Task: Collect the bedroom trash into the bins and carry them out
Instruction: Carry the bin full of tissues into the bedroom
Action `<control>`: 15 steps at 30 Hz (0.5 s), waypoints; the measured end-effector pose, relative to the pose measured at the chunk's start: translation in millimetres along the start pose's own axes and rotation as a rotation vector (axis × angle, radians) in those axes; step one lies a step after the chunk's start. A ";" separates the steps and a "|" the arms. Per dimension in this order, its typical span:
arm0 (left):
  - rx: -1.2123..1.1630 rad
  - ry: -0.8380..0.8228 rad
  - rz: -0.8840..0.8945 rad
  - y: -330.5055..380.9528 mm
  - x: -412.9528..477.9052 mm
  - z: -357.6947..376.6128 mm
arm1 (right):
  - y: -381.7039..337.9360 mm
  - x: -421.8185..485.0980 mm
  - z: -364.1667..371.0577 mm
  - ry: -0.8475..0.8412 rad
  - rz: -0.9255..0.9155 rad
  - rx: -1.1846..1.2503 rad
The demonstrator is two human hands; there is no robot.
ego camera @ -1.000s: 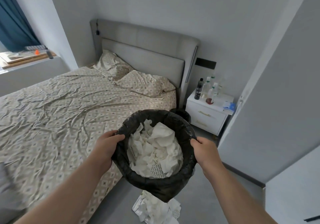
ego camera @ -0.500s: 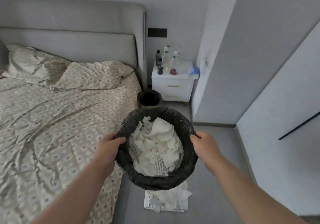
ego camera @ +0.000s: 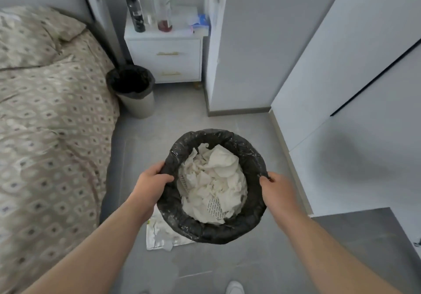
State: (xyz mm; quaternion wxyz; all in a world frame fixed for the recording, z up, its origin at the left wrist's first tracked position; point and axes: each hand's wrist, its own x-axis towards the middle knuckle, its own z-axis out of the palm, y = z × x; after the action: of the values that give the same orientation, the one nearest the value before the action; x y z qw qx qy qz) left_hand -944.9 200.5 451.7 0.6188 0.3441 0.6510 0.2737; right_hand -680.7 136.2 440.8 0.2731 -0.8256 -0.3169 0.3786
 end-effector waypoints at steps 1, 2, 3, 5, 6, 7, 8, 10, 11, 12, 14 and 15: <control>0.021 -0.022 -0.009 -14.7 14.3 17.7 | 21.5 15.6 0.5 0.009 0.015 0.010; 0.044 -0.041 -0.013 -30.3 28.2 34.4 | 43.9 30.6 2.3 0.021 0.033 0.025; 0.067 -0.059 -0.017 -46.2 40.7 51.1 | 66.1 45.0 3.9 0.037 0.051 0.031; 0.105 -0.089 -0.031 -78.8 66.1 81.7 | 110.0 71.8 9.8 0.067 0.082 0.036; 0.119 -0.096 -0.038 -95.0 79.4 94.7 | 130.9 85.1 14.0 0.072 0.097 0.035; 0.137 -0.106 -0.041 -111.6 93.6 106.7 | 151.3 97.5 19.4 0.077 0.114 0.045; 0.158 -0.116 -0.049 -128.4 106.5 117.7 | 172.5 109.2 25.5 0.075 0.145 0.053; 0.189 -0.128 -0.067 -160.7 133.1 137.6 | 210.7 130.9 38.3 0.068 0.193 0.064; 0.204 -0.135 -0.073 -175.7 145.3 146.6 | 229.3 141.1 44.7 0.069 0.219 0.071; 0.216 -0.145 -0.077 -189.4 157.5 155.7 | 246.4 151.8 50.7 0.080 0.245 0.080; 0.230 -0.174 -0.094 -216.8 177.7 172.0 | 278.4 170.1 61.3 0.088 0.291 0.081; 0.236 -0.184 -0.098 -229.4 186.7 179.1 | 292.2 178.2 66.1 0.089 0.300 0.078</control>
State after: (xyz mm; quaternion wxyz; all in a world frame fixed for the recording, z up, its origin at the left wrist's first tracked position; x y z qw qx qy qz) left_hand -791.4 194.1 141.9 0.6437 0.4058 0.6352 0.1323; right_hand -549.7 90.3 121.1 0.2594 -0.8684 -0.1628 0.3900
